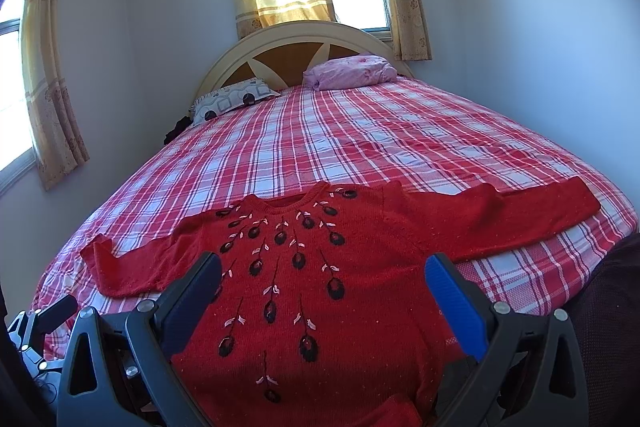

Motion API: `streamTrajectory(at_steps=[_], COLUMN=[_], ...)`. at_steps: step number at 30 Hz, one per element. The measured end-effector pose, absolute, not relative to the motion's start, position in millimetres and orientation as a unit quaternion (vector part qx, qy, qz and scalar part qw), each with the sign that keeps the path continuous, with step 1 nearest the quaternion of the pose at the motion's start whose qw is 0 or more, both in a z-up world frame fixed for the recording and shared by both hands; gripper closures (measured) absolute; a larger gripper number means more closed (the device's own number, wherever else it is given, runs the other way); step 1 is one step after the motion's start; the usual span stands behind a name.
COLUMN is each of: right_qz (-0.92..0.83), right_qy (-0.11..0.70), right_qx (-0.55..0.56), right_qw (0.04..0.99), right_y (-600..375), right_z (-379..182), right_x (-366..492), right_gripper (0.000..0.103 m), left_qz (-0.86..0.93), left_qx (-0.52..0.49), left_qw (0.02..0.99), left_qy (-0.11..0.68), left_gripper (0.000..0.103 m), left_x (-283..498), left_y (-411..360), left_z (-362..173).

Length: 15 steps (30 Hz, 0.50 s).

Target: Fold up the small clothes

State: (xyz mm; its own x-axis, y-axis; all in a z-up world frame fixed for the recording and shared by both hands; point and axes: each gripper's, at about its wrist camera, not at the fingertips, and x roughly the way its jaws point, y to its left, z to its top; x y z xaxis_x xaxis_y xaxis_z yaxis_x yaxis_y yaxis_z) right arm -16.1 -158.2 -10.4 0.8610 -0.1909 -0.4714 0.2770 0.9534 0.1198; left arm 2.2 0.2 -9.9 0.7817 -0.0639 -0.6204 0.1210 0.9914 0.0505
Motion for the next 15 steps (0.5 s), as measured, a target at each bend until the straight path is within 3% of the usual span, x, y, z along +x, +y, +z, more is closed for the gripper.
streamTrajectory(at_steps=[15], right_qz=[-0.121], right_qy=[0.236], right_qx=[0.093], right_qw=[0.960], right_y=[-157.6], right_z=[-10.9], right_x=[-16.3], right_gripper=[0.001], left_qz=[-0.050], left_qx=[0.044], left_qw=[0.942], left_qy=[0.328], left_gripper=[0.000], left_x=[0.4], left_y=[-2.5], left_z=[-12.2])
